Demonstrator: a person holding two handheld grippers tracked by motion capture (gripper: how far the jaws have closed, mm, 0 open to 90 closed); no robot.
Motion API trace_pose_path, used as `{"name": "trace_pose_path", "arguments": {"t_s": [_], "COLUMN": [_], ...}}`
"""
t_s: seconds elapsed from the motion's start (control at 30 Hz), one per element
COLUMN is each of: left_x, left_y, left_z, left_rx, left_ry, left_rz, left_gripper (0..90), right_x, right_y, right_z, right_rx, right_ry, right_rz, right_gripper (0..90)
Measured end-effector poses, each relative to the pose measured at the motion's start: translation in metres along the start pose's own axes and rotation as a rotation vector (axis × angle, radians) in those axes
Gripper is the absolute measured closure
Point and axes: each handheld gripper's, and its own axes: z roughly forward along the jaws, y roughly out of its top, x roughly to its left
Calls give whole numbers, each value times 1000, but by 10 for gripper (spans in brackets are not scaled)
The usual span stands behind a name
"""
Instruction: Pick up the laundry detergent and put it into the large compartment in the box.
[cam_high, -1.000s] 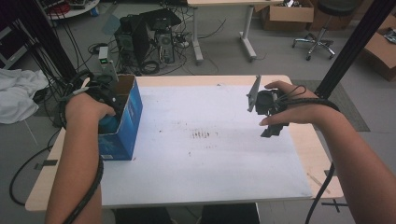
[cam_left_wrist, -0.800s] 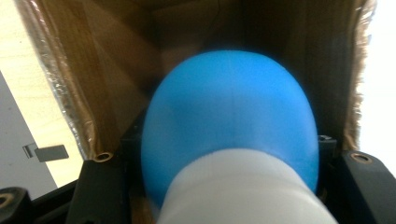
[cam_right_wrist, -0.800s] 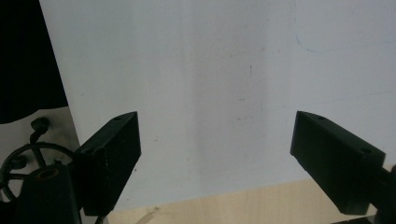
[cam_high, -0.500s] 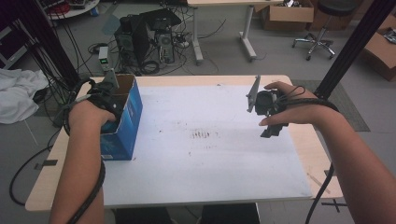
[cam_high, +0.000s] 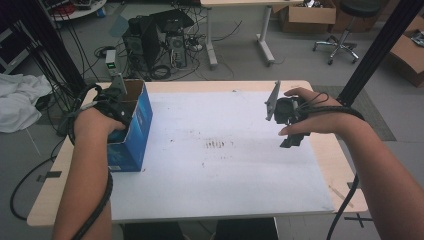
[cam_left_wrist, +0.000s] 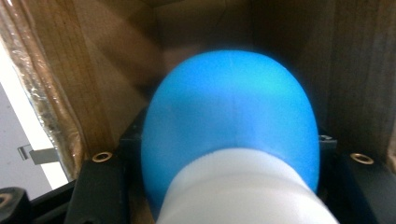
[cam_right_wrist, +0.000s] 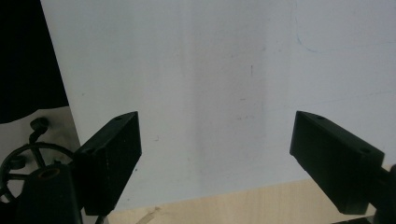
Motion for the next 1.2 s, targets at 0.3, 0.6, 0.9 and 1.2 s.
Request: {"name": "trace_pose_path", "arguments": {"t_s": [0.3, 0.6, 0.9, 1.2], "left_x": [4, 2, 1, -2], "left_y": [-2, -2, -3, -5], "left_z": [1, -2, -15, -32], "left_rx": [8, 12, -9, -23], "left_ry": [-17, -26, -10, 10], "left_rz": [-23, -21, -10, -1], "left_gripper": [333, 323, 287, 262], "right_x": [0, 0, -1, -1], "right_y": [0, 2, 2, 1], "right_z": [1, 2, 4, 1], "right_rx": [-1, -1, -7, -20], "right_ry": [1, 2, 4, 4], "right_rz": [-2, -5, -7, -7], "right_gripper": [166, 166, 166, 165]}}
